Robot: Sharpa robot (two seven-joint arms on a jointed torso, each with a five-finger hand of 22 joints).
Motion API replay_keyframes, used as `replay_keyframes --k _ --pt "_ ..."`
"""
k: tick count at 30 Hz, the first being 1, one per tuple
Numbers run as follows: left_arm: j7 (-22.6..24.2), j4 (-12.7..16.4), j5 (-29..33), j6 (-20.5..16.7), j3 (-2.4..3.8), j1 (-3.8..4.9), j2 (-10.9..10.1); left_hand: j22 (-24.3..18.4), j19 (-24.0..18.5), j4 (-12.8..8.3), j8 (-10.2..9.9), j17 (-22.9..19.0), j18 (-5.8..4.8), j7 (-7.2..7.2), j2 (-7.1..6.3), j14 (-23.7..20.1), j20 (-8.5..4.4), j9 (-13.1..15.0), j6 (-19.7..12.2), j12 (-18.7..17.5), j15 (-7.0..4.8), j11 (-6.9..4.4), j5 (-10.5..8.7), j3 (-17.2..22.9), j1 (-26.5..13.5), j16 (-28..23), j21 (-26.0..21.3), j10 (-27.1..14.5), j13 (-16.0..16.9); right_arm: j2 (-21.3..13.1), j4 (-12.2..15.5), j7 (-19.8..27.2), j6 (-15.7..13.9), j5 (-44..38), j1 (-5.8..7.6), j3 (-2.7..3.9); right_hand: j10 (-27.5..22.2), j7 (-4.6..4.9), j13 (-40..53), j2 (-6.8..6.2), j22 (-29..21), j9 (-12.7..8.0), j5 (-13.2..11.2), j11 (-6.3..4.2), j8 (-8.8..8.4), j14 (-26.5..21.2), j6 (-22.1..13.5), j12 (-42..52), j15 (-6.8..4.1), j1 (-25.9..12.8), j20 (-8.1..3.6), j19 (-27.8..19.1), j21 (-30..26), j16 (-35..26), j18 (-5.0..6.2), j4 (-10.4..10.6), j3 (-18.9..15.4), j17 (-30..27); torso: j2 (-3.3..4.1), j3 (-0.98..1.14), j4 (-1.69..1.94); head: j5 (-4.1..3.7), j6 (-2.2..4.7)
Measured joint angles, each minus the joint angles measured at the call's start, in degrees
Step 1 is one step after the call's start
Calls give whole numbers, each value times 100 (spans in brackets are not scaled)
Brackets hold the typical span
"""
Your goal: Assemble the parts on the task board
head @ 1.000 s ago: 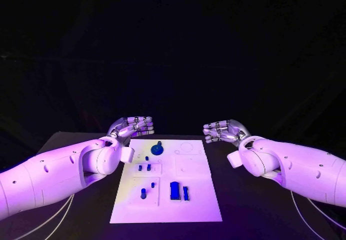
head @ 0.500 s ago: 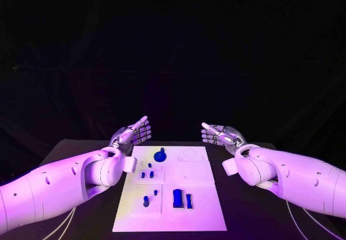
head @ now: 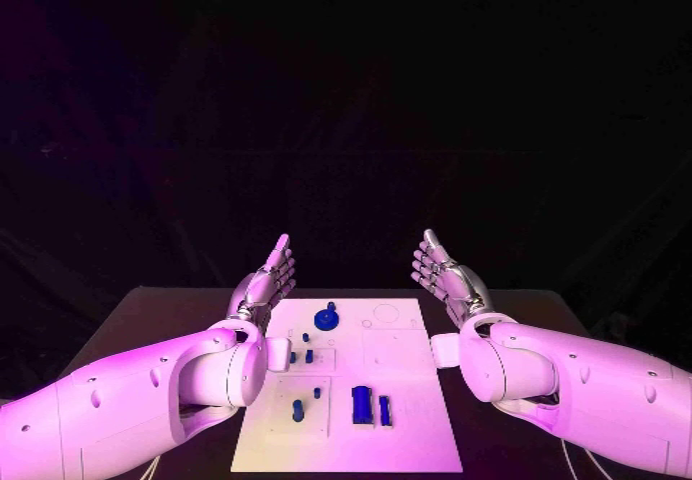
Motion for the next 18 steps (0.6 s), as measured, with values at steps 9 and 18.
replay_keyframes --k 9,18 --pt "119 45 -51 -413 5 -9 -2 -23 -463 -8 1 -6 -150 -86 4 -522 -426 -4 -553 0 -52 -87 -328 -54 -817 -30 -22 -589 0 -7 23 205 -313 223 -5 3 -632 -47 -13 4 -410 -20 0 -57 0 -640 -561 0 -26 -828 -276 -563 0 0 -190 0 0 -131 1 4 3 -1 1" --pt "154 46 -64 -516 5 -9 -2 -23 -758 -8 1 -7 -152 -108 4 -860 -534 -3 -913 0 -64 -109 -398 -54 -1344 -30 -22 -974 1 -7 23 262 -394 287 -5 3 -1047 -58 -13 4 -545 -28 -24 -65 -22 -1054 -927 0 -24 -1368 -337 -915 0 0 -200 -15 -16 -155 1 5 3 -1 1"
